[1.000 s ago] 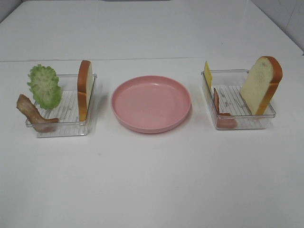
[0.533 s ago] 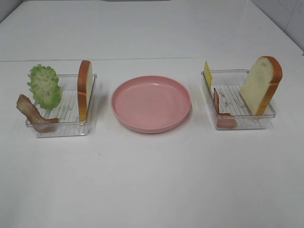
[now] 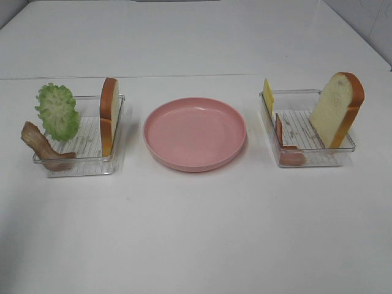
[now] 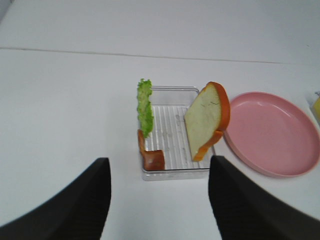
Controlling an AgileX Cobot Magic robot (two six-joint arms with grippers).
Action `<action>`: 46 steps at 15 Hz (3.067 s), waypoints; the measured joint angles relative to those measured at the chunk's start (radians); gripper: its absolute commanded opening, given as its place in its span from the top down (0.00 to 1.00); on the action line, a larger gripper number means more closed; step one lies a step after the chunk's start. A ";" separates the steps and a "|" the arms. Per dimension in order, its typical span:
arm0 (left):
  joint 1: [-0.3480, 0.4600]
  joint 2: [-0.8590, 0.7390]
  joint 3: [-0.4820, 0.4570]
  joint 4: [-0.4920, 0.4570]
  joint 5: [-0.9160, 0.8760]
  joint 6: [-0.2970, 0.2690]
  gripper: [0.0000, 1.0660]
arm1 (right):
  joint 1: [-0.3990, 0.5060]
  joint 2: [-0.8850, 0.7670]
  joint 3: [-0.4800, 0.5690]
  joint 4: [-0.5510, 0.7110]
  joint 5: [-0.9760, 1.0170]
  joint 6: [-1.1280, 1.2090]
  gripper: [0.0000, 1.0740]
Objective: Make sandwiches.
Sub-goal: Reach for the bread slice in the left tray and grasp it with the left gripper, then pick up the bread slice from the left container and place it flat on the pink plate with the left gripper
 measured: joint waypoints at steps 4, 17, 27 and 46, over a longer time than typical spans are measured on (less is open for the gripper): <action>0.000 0.362 -0.264 -0.193 0.195 0.099 0.45 | 0.000 0.000 0.000 0.000 0.000 0.000 0.23; -0.388 1.163 -0.997 0.200 0.485 -0.319 0.33 | 0.000 0.000 0.000 0.000 0.000 0.000 0.23; -0.460 1.409 -1.175 0.369 0.553 -0.447 0.33 | 0.000 0.000 0.000 0.000 0.000 0.000 0.23; -0.420 1.402 -1.177 0.365 0.547 -0.431 1.00 | 0.000 0.000 0.000 0.000 0.000 0.000 0.23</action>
